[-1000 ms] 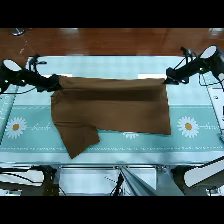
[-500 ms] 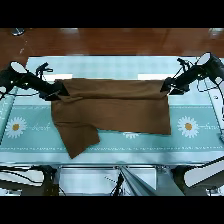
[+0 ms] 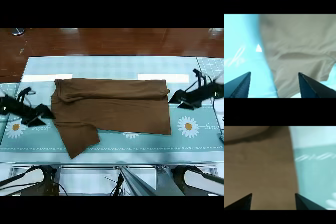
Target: Fold the shirts.
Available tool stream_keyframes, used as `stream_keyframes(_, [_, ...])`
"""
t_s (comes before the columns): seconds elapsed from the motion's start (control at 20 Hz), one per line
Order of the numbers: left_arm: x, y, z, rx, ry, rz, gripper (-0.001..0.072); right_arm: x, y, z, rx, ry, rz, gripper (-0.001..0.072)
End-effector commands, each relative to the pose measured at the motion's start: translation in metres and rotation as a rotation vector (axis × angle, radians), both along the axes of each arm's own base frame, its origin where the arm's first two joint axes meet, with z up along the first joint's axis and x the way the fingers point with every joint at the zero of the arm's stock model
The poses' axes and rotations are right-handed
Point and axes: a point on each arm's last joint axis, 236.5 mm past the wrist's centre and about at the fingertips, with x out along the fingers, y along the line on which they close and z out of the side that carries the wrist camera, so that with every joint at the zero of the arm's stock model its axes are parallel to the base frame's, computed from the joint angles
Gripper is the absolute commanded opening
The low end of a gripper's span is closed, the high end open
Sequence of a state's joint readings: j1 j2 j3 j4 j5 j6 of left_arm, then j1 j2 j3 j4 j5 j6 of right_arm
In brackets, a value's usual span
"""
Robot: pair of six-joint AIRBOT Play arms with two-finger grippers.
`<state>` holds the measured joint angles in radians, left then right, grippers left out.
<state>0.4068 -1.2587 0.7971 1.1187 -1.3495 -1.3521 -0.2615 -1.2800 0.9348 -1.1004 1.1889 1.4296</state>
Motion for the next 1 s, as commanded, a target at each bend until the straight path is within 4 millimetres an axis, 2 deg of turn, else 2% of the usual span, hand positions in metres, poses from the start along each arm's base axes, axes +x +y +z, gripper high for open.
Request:
stream_keyframes(0.0, [-0.018, -0.014, -0.007, -0.046, -0.091, 0.126, 0.0705, -0.024, 0.032, -0.009, 0.143, -0.115, -0.198, 0.062])
stream_keyframes(0.15, [-0.017, -0.035, -0.013, -0.125, -0.124, 0.173, 0.0704, -0.043, 0.056, -0.013, 0.242, -0.118, -0.199, 0.062])
stream_keyframes(0.25, [-0.017, -0.043, -0.018, -0.146, -0.126, 0.199, 0.0704, -0.046, 0.061, -0.01, 0.264, -0.118, -0.194, 0.062])
stream_keyframes(0.35, [-0.022, -0.054, -0.025, -0.136, -0.129, 0.148, 0.0704, -0.045, 0.064, -0.008, 0.281, -0.119, -0.198, 0.062])
stream_keyframes(0.45, [-0.022, -0.064, -0.031, -0.115, -0.14, 0.107, 0.0704, -0.038, 0.065, -0.004, 0.301, -0.137, -0.225, 0.062])
stream_keyframes(0.5, [-0.02, -0.068, -0.033, -0.104, -0.152, 0.089, 0.0704, -0.029, 0.062, 0.0, 0.31, -0.164, -0.266, 0.062])
stream_keyframes(0.6, [-0.017, -0.073, -0.032, -0.101, -0.167, 0.073, 0.0701, -0.016, 0.048, 0.005, 0.302, -0.203, -0.326, 0.062])
stream_keyframes(0.65, [-0.017, -0.074, -0.032, -0.106, -0.168, 0.074, 0.0549, -0.016, 0.036, 0.006, 0.283, -0.201, -0.333, 0.062])
stream_keyframes(0.7, [-0.018, -0.075, -0.031, -0.11, -0.168, 0.061, 0.0064, -0.022, 0.021, 0.004, 0.255, -0.179, -0.337, 0.062])
stream_keyframes(0.75, [-0.021, -0.077, -0.03, -0.117, -0.166, 0.046, 0.003, -0.035, 0.003, -0.003, 0.211, -0.137, -0.334, 0.062])
stream_keyframes(0.85, [-0.023, -0.079, -0.029, -0.126, -0.158, 0.037, 0.003, -0.078, -0.021, -0.023, 0.127, 0.01, -0.305, 0.062])
stream_keyframes(0.95, [-0.023, -0.079, -0.029, -0.128, -0.16, 0.036, 0.0029, -0.117, -0.022, -0.032, 0.093, 0.155, -0.242, 0.062])
